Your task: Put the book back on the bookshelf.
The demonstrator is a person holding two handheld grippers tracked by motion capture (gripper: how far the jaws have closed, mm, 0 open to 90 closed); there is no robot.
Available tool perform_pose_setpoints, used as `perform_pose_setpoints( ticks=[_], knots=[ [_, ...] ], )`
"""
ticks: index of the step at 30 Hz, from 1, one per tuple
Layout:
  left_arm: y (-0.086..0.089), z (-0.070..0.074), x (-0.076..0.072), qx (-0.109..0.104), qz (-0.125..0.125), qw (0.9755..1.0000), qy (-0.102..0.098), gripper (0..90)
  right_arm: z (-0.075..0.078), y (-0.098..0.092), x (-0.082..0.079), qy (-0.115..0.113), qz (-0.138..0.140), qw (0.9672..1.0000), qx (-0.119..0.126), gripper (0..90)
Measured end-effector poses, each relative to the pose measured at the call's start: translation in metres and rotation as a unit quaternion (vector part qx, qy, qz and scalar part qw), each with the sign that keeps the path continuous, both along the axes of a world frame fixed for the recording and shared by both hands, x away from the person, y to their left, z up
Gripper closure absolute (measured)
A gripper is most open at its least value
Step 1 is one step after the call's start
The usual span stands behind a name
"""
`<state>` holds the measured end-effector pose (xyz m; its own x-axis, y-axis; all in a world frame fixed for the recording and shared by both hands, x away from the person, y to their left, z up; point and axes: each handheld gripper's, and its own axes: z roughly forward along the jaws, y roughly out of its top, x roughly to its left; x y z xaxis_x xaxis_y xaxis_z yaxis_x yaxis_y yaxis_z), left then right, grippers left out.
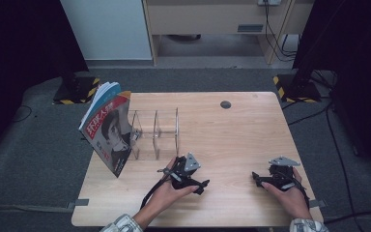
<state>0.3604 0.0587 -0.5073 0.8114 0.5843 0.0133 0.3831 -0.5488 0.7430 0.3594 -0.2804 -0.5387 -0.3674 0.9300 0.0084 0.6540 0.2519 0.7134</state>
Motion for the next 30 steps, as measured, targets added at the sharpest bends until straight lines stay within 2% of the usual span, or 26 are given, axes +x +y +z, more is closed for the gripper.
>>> perform_pose_setpoints(
  ticks=[8, 17, 22, 26, 30],
  knots=[
    [-0.022, -0.007, 0.010, 0.023, -0.007, 0.9997, 0.009, 4.7, 0.000, 0.000, 0.000, 0.000, 0.000, 1.0000, 0.000, 5.2],
    [-0.035, -0.011, 0.020, 0.032, -0.001, 0.9994, 0.015, 4.6, 0.000, 0.000, 0.000, 0.000, 0.000, 1.0000, 0.000, 5.1],
    [-0.042, -0.012, 0.023, 0.021, -0.014, 0.9996, 0.014, 4.2, 0.000, 0.000, 0.000, 0.000, 0.000, 1.0000, 0.000, 5.1],
    [-0.045, -0.016, 0.027, 0.026, -0.005, 0.9995, 0.017, 4.0, 0.000, 0.000, 0.000, 0.000, 0.000, 1.0000, 0.000, 5.1],
    [-0.048, -0.016, 0.032, 0.034, -0.001, 0.9994, 0.009, 4.0, 0.000, 0.000, 0.000, 0.000, 0.000, 1.0000, 0.000, 5.1]
  ],
)
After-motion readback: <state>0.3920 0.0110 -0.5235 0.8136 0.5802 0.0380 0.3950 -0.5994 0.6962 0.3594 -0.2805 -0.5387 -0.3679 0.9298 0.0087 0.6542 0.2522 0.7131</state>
